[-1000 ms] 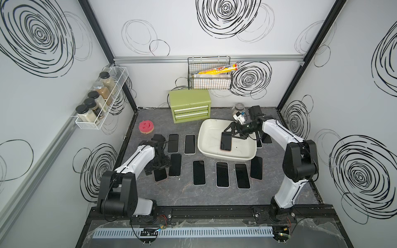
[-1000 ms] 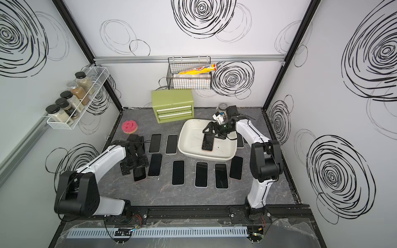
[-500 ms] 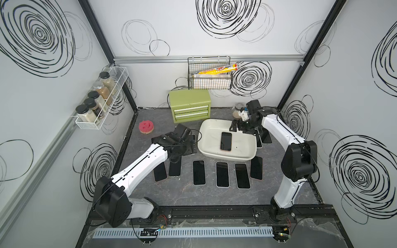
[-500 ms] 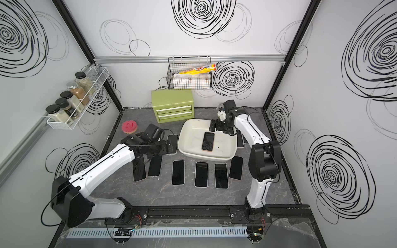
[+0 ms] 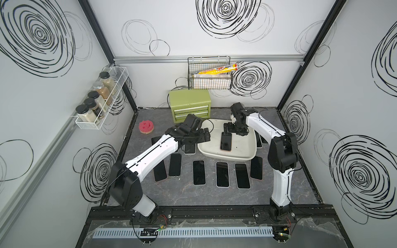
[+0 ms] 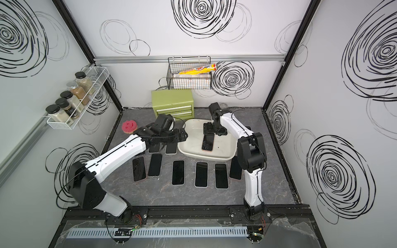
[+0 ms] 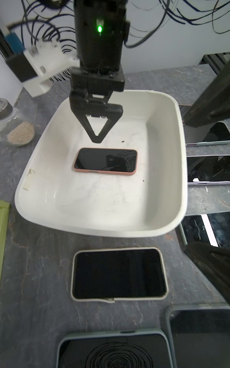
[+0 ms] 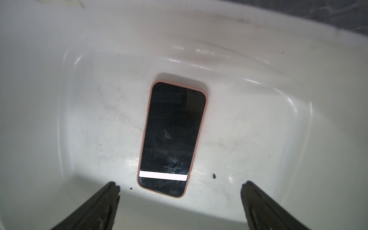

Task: Take the phone out of the storage box
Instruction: Pick up the phone from the storage box.

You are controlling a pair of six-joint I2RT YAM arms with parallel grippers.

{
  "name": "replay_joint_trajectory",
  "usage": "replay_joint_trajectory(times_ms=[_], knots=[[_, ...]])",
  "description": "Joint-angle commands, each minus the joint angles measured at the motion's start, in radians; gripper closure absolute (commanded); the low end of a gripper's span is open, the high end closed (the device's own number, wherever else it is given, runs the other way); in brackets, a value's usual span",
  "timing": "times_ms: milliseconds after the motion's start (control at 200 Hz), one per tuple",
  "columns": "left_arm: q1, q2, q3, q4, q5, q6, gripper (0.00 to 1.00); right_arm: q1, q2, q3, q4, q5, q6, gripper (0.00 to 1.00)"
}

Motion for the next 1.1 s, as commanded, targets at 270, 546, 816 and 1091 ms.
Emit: replay_joint_trajectory(times_ms=[270, 546, 816, 1091], knots=[[-0.1, 0.528, 0.674, -0.332, -0.02, 0.12, 0.02, -0.189, -0.187, 0.038, -0.055, 0.061, 0.066, 0.0], [-0.142, 0.797, 0.91, -0.434, -0.108, 0.107, 0.01, -0.271, -0.292, -0.137, 0.042, 0.077, 0.06, 0.0], [-0.179, 0.921, 0.987, -0.359, -0.083, 0.067, 0.01, -0.282, -0.342, -0.238, 0.114, 0.029, 0.035, 0.0], [-0.195, 0.971, 1.008, -0.36, -0.118, 0.094, 0.01, -0.285, -0.379, -0.317, 0.146, 0.001, 0.002, 0.0]])
